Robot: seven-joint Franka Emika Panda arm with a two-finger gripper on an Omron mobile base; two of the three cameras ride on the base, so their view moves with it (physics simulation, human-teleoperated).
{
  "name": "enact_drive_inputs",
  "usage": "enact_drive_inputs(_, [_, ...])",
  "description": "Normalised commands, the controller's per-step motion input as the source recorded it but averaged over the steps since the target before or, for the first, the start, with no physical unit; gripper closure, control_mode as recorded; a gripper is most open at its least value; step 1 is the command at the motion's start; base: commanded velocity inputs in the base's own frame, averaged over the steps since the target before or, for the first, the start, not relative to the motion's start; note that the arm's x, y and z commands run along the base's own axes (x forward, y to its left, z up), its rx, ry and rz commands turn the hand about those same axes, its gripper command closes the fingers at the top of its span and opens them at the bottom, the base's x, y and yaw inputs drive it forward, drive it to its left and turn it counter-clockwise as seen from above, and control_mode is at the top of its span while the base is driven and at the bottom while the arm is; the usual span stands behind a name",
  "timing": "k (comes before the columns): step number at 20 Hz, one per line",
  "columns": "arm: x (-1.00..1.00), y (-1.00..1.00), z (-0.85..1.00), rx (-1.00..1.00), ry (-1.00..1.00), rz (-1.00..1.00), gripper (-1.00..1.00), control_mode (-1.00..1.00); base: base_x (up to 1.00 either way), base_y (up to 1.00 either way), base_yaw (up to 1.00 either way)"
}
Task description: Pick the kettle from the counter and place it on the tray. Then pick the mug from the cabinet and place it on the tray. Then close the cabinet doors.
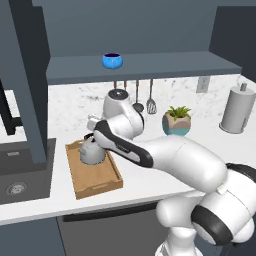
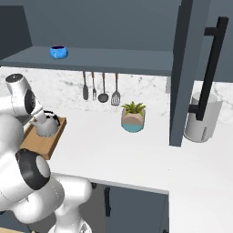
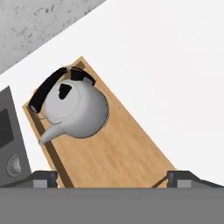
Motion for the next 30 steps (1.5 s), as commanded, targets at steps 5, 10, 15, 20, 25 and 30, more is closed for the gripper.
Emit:
enact_drive_inputs(5, [-0.11, -0.1, 0.43, 0.01, -0.01, 0.02, -1.0, -1.0, 0.0, 0.0, 0.0])
enact_drive_inputs(10, [-0.3, -0.11, 1.0, -0.01, -0.06, 0.17, -1.0, -1.0, 0.0, 0.0, 0.0])
enact_drive_inputs(15, [-0.23, -0.03, 1.0, -0.1, -0.19, 0.25, -1.0, -1.0, 0.0, 0.0, 0.0])
enact_drive_inputs(20, [-0.23, -0.25, 0.6, -0.09, -0.03, 0.09, -1.0, -1.0, 0.0, 0.0, 0.0])
enact_drive_inputs(25, [0.0, -0.36, 0.22, -0.01, -0.17, 0.13, -1.0, -1.0, 0.0, 0.0, 0.0])
enact_drive_inputs(30, [0.0, -0.35, 0.77, -0.06, -0.56, 0.26, -1.0, -1.0, 0.0, 0.0, 0.0])
